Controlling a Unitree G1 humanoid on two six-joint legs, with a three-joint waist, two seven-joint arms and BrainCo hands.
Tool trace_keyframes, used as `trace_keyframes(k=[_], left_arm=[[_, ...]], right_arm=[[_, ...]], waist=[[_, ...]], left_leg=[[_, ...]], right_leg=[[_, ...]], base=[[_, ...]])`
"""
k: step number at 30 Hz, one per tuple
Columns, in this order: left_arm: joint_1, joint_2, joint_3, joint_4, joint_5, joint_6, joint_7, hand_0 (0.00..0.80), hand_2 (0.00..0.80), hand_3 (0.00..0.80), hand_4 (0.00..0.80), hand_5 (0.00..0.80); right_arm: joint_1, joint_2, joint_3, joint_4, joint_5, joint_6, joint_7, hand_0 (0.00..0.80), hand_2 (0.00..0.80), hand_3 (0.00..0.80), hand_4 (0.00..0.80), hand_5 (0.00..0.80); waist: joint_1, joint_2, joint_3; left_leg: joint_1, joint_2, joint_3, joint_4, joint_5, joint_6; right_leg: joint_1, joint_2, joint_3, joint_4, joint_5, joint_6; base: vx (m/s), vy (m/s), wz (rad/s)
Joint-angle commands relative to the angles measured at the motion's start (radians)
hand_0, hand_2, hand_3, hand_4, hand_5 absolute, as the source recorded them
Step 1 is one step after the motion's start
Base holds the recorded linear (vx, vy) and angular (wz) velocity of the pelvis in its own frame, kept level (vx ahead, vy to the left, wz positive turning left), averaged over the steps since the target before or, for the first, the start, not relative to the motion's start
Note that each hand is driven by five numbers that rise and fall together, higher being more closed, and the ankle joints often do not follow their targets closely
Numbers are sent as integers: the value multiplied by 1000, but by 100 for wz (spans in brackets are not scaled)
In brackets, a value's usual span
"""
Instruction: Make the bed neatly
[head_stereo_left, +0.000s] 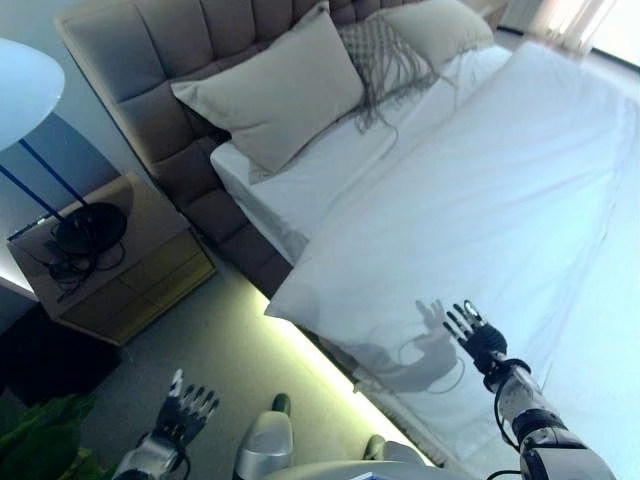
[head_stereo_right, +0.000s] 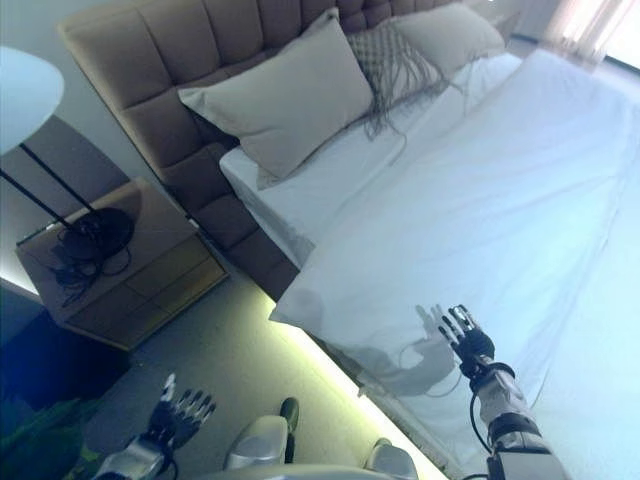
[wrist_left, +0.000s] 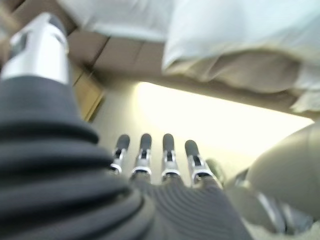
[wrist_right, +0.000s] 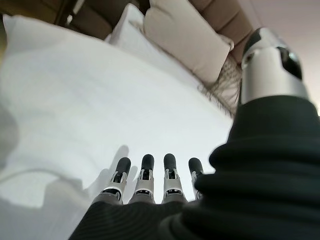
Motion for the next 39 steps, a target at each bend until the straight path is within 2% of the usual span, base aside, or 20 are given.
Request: trace_keyframes(k=[1,6,13,15,18,20,24,26,27,29,31,32,39], left_arm=[[-63,-25,-28,-32,-32,-22,-45,0,0,0,0,0],[-111,-20,-99,-21,20,-60,-23,0,0,0,0,0],[-110,-37,-144,126,225,-146,36,0,0,0,0,0],[-106,-41,-137,166,277,-165,68,0,0,0,0,0],[-86,-43,-116,226,387,-173,125,0,0,0,0,0],[-79,-42,-121,252,504,-184,148,0,0,0,0,0],[-71,-45,-163,283,662,-180,192,0,0,0,0,0],[-68,-56,-175,297,674,-180,198,0,0,0,0,0],[-65,-61,-175,300,674,-177,198,0,0,0,0,0],[-51,-79,-170,309,642,-181,211,0,0,0,0,0],[-35,-97,-160,314,628,-179,216,0,0,0,0,0],[-30,-107,-162,316,620,-180,224,0,0,0,0,0],[-14,-173,-190,340,636,-160,239,0,0,0,0,0]], right_arm=[[-112,-51,41,-2,49,-50,-60,0,0,0,0,0],[-99,-21,51,51,76,-41,-71,0,0,0,0,0],[21,26,36,93,85,-21,-61,0,0,0,0,0],[47,32,29,117,69,-13,-52,0,0,0,0,0],[70,55,25,163,5,11,-36,0,0,0,0,0],[95,79,34,183,-4,13,-56,0,0,0,0,0],[145,122,64,211,2,14,-70,0,0,0,0,0],[162,139,73,231,-14,24,-71,0,0,0,0,0],[168,142,75,242,-21,31,-69,0,0,0,0,0],[173,151,82,266,-30,43,-68,0,0,0,0,0],[180,163,84,283,-33,55,-81,0,0,0,0,0],[185,171,82,290,-30,55,-97,0,0,0,0,0],[218,227,74,350,-66,76,-206,0,0,0,0,0]], waist=[[-15,17,63],[-43,11,61],[-97,-12,-31],[-106,-16,-59],[-101,-21,-100],[-110,-21,-119],[-137,-24,-145],[-150,-22,-154],[-151,-22,-157],[-143,-19,-160],[-134,-15,-164],[-132,-13,-166],[-140,9,-184]], left_leg=[[75,-58,56,-21,-62,59],[89,-50,67,-87,-36,53],[166,-41,108,-192,-13,42],[184,-38,128,-207,-12,36],[220,-21,207,-221,-12,12],[232,-16,220,-224,-15,9],[252,-19,214,-224,-20,11],[260,-24,202,-219,-25,15],[264,-27,188,-212,-28,17],[266,-42,116,-194,-39,25],[264,-54,62,-184,-45,32],[265,-57,51,-186,-46,34],[277,-53,51,-219,-37,31]], right_leg=[[-61,33,1,34,85,-20],[-53,54,27,-41,124,-15],[-8,76,60,-146,166,-6],[7,75,54,-175,180,-1],[44,39,-43,-218,214,25],[57,47,-33,-231,215,22],[71,79,19,-238,203,3],[77,92,54,-238,197,-8],[81,96,69,-237,195,-13],[89,105,115,-235,190,-22],[97,113,149,-237,186,-29],[99,115,155,-239,185,-30],[110,110,137,-247,181,-27]], base=[[-107,-92,-12],[-35,-71,-19],[65,-31,-34],[70,-26,-37],[31,-25,-70],[13,-48,-115],[-1,-36,-37],[4,2,-22],[10,10,-38],[28,19,-49],[18,29,-68],[-6,26,-64],[-11,42,-12]])
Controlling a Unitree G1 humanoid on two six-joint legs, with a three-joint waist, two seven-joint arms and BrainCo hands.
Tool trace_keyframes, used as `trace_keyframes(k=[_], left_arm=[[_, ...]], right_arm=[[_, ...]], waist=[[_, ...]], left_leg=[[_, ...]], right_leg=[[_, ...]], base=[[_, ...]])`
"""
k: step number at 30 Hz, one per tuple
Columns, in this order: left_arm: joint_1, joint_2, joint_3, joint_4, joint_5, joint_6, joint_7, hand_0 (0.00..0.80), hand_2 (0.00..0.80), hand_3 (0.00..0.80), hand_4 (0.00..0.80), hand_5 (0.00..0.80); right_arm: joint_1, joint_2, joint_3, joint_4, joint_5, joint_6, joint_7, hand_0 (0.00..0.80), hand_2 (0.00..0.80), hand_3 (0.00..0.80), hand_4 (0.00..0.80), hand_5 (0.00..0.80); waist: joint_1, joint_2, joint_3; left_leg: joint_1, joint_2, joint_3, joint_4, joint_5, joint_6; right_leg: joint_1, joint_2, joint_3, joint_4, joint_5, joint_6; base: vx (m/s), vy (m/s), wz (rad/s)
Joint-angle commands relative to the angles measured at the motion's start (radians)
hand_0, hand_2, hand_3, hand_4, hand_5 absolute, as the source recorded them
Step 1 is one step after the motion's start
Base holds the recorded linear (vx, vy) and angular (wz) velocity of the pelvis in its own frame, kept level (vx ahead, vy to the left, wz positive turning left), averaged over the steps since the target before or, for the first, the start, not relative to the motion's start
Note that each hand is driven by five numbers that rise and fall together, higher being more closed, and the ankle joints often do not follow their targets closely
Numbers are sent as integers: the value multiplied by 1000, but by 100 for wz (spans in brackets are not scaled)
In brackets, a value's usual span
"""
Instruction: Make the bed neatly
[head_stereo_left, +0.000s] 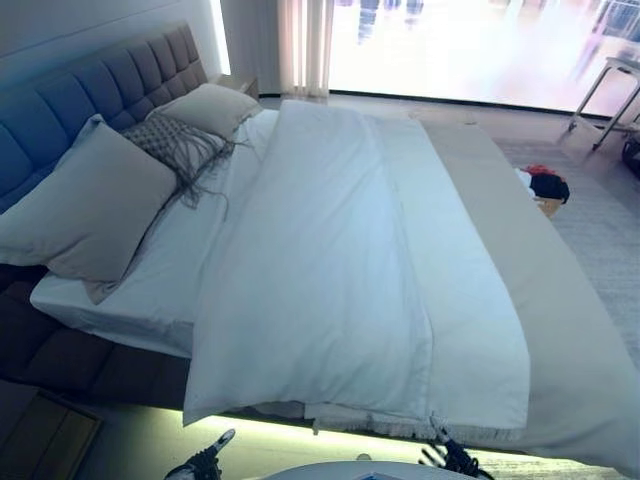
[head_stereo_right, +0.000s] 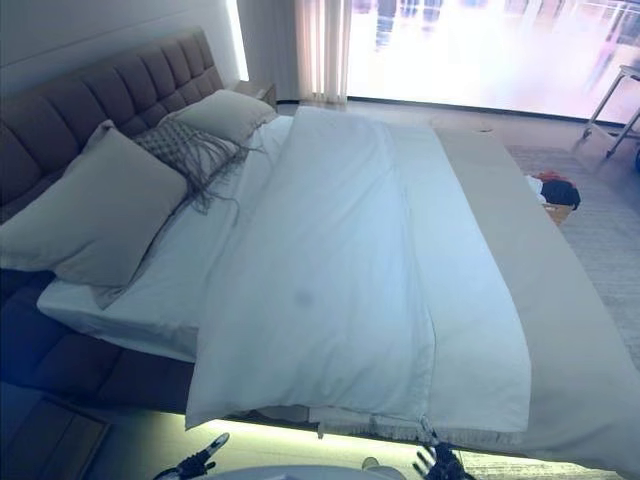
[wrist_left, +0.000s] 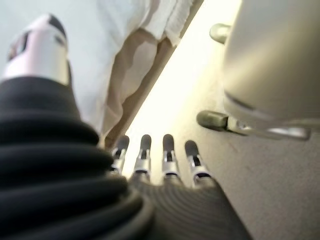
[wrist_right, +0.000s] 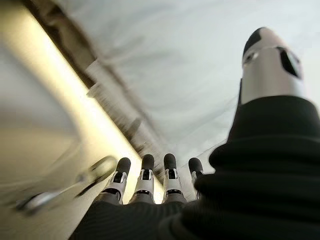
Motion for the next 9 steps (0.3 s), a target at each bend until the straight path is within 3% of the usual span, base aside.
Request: trace_keyframes(k=[1,9], left_arm=[[-49,-59,-6,67,1,4,1,0,0,0,0,0],[-54,-78,-27,49,-41,17,-23,0,0,0,0,0]], right_arm=[[-84,-3,3,52,-62,13,-24,0,0,0,0,0],[-89,13,64,38,-102,-4,3,0,0,0,0,0]], waist=[[-20,35,29],[-24,40,30]], left_leg=[[-40,-42,-82,9,12,14],[-41,-38,-74,7,10,15]], right_leg=[[63,40,-33,4,-33,6],[62,31,-37,3,-36,9]], base=[[-1,59,0],[-5,27,0]])
